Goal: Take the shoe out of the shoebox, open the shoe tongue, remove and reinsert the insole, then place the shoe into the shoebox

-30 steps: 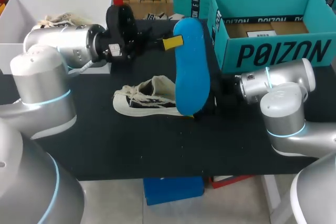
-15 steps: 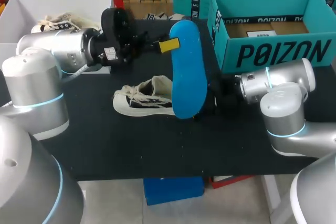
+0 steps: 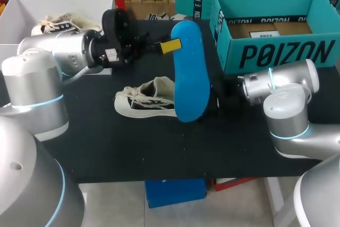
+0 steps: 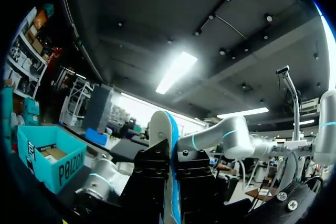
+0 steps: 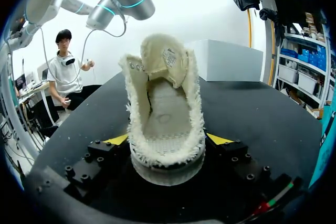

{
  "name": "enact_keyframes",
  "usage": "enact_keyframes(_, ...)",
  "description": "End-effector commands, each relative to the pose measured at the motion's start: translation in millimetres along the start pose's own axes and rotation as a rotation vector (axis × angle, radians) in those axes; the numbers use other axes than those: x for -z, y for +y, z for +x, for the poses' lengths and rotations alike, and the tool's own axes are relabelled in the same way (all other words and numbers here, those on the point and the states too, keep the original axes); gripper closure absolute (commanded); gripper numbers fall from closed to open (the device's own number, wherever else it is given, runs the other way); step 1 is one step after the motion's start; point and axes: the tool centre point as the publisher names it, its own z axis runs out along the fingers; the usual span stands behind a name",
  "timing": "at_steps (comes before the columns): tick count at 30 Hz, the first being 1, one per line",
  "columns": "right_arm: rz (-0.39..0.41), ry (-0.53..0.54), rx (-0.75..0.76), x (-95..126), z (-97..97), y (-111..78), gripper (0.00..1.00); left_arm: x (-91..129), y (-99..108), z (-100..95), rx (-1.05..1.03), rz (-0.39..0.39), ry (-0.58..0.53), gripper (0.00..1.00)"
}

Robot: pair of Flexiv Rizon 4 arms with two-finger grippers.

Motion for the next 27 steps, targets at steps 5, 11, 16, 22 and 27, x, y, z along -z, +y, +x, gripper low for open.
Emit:
enact_keyframes(5, 0.001, 0.0, -0.001, -2.1, -0.2, -1.2, 1.0, -0.3, 3.1, -4.3, 0.002, -0.002, -0.001, 1.0)
enact_keyframes(11, 0.001, 0.0, -0.001, -2.1, -0.2, -1.2, 1.0, -1.7, 4.5, -6.9, 0.005, -0.002, -0.013, 1.0)
enact_keyframes(16, 0.001, 0.0, -0.001, -2.1, -0.2, -1.2, 1.0, -1.7, 4.5, -6.9, 0.005, -0.002, -0.013, 1.0)
enact_keyframes(22, 0.001, 0.0, -0.001, -2.1, -0.2, -1.2, 1.0, -1.5, 4.9, -7.3, 0.005, -0.003, -0.016, 1.0)
enact_keyframes(27, 0.001, 0.0, -0.001, -2.1, -0.2, -1.2, 1.0, -1.5, 4.9, -7.4, 0.006, -0.003, -0.017, 1.0)
